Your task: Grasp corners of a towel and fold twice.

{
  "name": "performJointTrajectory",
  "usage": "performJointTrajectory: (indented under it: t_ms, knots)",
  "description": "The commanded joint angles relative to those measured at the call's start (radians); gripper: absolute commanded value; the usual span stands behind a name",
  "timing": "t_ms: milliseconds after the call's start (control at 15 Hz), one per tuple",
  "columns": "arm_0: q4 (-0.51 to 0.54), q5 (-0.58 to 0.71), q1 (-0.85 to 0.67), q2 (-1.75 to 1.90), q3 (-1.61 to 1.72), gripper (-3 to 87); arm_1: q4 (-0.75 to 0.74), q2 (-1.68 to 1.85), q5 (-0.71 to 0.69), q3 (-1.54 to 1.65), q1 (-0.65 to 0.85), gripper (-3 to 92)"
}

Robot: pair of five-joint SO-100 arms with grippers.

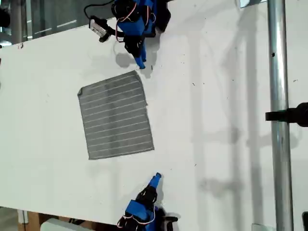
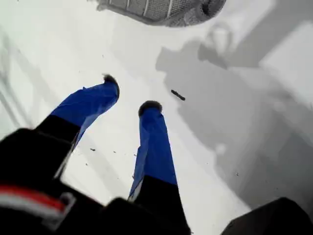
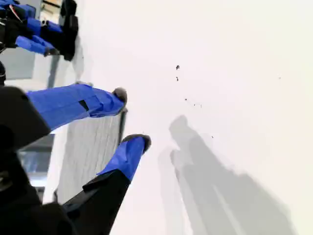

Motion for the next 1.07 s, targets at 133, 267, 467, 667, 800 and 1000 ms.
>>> performJointTrajectory:
  t_ms: [133, 267, 467, 667, 800, 1000]
  knots:
    - [0.011, -0.463, -0.166, 0.008, 0.002, -2.9, -0.002, 0.005, 0.040, -0.026, 0.003, -0.2]
    - [0.011, -0.462, -0.170, 0.008, 0.002, -2.9, 0.011, 0.005, 0.043, -0.028, 0.008, -0.2]
    - [0.011, -0.463, -0.166, 0.008, 0.002, -2.9, 0.018, -0.005, -0.012, -0.127, -0.008, -0.3]
    - [0.011, -0.465, -0.166, 0.008, 0.002, -2.9, 0.054, -0.431, -0.232, -0.497, 0.106, -0.2]
    - [0.011, -0.465, -0.166, 0.008, 0.002, -2.9, 0.104, -0.756, -0.462, -0.772, 0.221, 0.8]
    - [0.011, -0.471, -0.156, 0.008, 0.002, -2.9, 0.106, -1.014, -0.755, -0.971, 0.345, 15.7]
